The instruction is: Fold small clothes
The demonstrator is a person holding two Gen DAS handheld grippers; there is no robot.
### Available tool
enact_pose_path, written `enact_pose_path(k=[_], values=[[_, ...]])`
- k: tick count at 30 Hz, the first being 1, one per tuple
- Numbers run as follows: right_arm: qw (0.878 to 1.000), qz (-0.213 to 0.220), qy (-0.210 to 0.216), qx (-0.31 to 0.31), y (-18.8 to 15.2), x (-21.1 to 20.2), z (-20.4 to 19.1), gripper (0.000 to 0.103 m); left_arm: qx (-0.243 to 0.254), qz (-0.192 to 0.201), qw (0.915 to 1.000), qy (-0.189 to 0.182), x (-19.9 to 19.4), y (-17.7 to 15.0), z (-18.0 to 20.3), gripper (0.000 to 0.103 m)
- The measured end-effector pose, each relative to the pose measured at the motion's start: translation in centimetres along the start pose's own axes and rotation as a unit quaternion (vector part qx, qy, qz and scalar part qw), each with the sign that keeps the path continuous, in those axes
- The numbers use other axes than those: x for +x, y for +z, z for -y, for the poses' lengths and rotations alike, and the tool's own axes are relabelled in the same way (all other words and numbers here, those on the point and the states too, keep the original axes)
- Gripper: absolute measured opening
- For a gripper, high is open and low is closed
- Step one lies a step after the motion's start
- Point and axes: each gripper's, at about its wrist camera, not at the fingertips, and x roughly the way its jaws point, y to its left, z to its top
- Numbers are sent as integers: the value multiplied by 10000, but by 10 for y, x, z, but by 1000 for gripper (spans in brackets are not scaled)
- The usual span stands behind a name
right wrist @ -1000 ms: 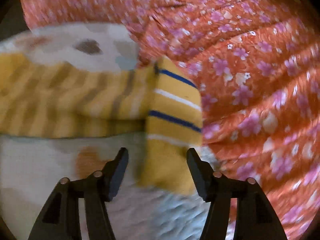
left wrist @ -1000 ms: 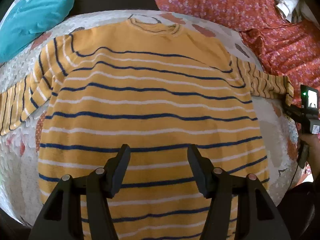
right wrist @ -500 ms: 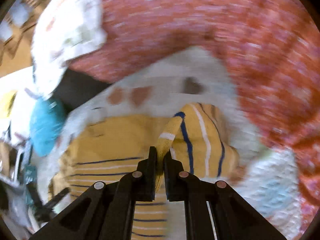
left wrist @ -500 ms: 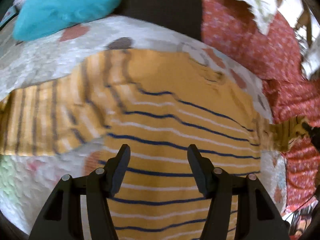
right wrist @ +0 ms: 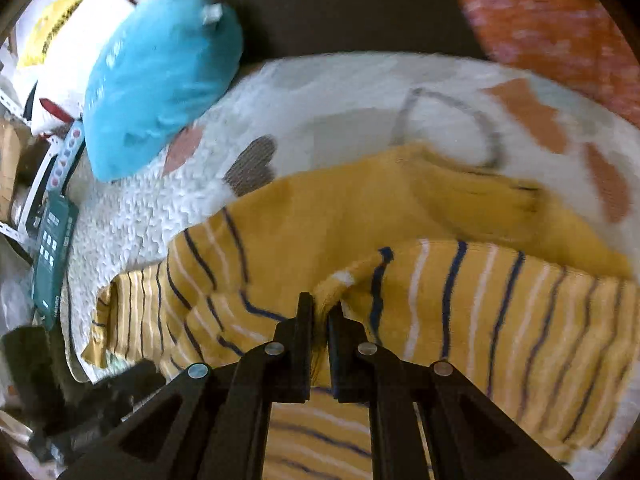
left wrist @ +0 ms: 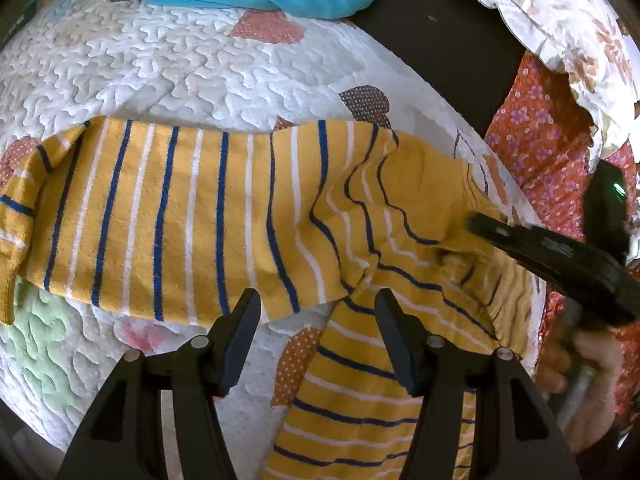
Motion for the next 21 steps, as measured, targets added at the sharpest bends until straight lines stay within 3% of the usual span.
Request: enact_pose_path(k=[3, 7, 9, 10, 11, 13, 16, 21], values=[[10000, -49, 68, 11, 9, 28, -15, 7, -85, -49, 9999, -19, 2, 1, -2, 58], [9999, -60, 144, 70, 17, 43, -18, 18, -122, -135, 9998, -34, 10, 1, 0, 58], [9992, 108, 336, 173, 17, 34, -15, 36, -86, -151, 9998, -6, 13, 0, 2, 58], [9983, 297, 458, 208, 16, 23, -14, 52, -70, -146, 9999, -5, 14, 0, 3, 58], [9971, 530, 495, 231, 13, 8, -10, 61, -39, -151, 9999, -6, 15, -1, 3, 58], [9959, 806, 335, 240, 6, -15, -1, 61, -43, -154, 9999, 14, 18, 0, 5, 58], [9974, 696, -70, -157, -8, -30, -2, 62, -190, -82, 9998, 66, 18, 2, 3, 58], [9907, 528, -301, -1214, -35, -11, -51, 61, -506, 86, 9985, 210, 10, 5, -14, 58]])
